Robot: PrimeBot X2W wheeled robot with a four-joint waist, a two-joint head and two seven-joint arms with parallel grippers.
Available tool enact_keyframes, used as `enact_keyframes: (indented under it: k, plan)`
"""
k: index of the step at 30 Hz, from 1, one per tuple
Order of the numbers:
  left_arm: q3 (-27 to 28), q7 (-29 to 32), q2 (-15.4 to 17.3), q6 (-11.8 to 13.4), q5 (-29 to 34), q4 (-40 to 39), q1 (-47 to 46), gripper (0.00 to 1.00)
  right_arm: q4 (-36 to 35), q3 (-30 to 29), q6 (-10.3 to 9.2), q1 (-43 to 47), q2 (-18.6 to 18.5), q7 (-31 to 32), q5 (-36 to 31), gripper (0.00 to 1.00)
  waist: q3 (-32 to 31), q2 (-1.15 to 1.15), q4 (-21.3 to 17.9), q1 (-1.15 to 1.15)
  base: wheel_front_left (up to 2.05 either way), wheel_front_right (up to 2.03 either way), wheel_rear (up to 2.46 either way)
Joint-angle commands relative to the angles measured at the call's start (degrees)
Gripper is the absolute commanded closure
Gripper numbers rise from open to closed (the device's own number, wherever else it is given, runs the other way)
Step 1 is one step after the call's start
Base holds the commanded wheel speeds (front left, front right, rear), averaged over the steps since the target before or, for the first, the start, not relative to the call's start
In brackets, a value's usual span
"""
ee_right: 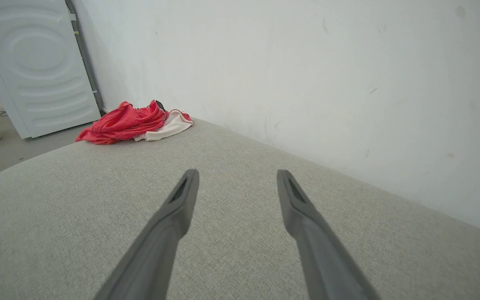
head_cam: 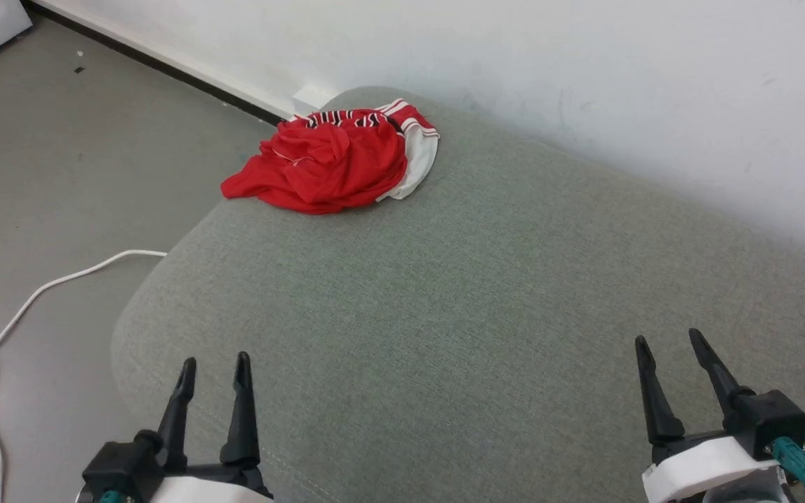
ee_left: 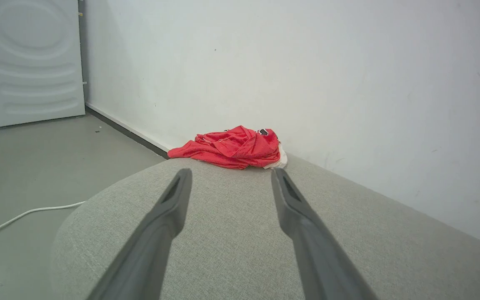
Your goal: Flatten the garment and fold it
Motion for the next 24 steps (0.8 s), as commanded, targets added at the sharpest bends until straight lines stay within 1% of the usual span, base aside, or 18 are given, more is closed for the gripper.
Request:
enact_keyframes:
  k: [1, 3, 6, 9, 12, 13, 17, 19, 24]
  plan:
    - [-0.35, -0.27, -0.17, -0.93, -0.72, -0.15, -0.83, 0.00, -0.25, -0.17, -0.05, 0.69, 0.14, -0.30, -0.12, 0.00, 0.25, 0.00, -0.03, 0.00, 0.00, 0.00, 0.00]
    - [-1.01, -0.27, -0.10, -2.32, -0.84, -0.42, -3.11, 0.00, -0.53, -0.63, -0.05, 0.69, 0.14, -0.30, -0.62, 0.00, 0.69, 0.00, -0.01, 0.00, 0.00, 0.00, 0.00]
    - [-2.21, 0.35, 2.11, -3.54, -0.52, -1.62, -9.00, 0.00, -1.37, -1.84, -0.05, 0.49, 0.14, -0.30, -1.55, 0.00, 1.79, 0.00, -0.21, 0.00, 0.00, 0.00, 0.00]
    - [-2.81, 4.39, 4.29, -4.05, -1.35, -3.55, -17.61, 0.00, -2.74, -3.70, -0.05, -0.10, 0.14, -0.30, -2.76, 0.00, 3.53, 0.00, -0.63, 0.00, 0.00, 0.00, 0.00]
    - [-2.99, 9.69, 7.16, -4.24, -0.92, -3.59, -27.08, 0.00, -4.34, -4.84, -0.05, -1.24, 0.14, -0.30, -4.38, 0.00, 6.13, 0.00, -1.75, 0.00, 0.00, 0.00, 0.00]
    - [-2.66, 11.25, 7.66, -4.26, -1.31, -3.12, -30.15, 0.00, -4.98, -5.07, -0.05, -1.79, 0.14, -0.30, -5.03, 0.00, 7.21, 0.00, -2.31, 0.00, 0.00, 0.00, 0.00]
    - [-2.13, 16.58, 10.73, -4.47, -2.25, 1.06, -41.73, 0.00, -8.15, -5.79, -0.05, -4.11, 0.14, -0.30, -7.70, 0.00, 11.48, 0.00, -4.89, 0.00, 0.00, 0.00, 0.00]
    - [-3.17, 17.82, 13.36, -4.68, -1.67, 3.86, -46.40, 0.00, -9.83, -5.32, -0.05, -5.23, 0.14, -0.02, -8.86, 0.00, 13.67, 0.00, -6.39, 0.00, 0.00, 0.00, 0.00]
    - [-4.11, 20.87, 16.60, -4.93, -5.57, 13.52, -54.99, 0.00, -14.41, -3.20, -0.05, -7.68, 0.14, 1.82, -11.33, 0.00, 19.12, 0.00, -9.94, 0.00, 0.00, 0.00, 0.00]
